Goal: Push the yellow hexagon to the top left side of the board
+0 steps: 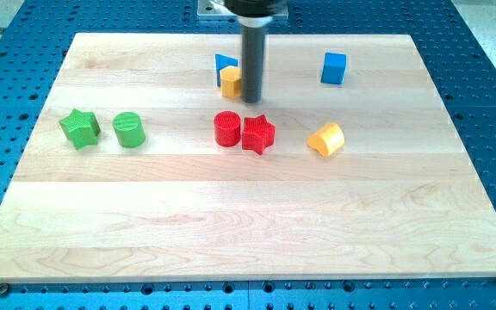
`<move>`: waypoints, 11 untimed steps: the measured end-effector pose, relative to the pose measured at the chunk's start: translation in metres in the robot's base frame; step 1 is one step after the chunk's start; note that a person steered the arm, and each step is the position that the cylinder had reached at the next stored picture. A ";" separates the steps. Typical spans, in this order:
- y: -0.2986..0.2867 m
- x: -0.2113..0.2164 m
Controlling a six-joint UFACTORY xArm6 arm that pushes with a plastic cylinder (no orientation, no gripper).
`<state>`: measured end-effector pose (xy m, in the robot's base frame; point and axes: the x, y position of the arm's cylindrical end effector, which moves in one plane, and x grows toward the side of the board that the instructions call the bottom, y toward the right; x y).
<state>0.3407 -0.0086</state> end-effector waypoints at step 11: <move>-0.200 -0.061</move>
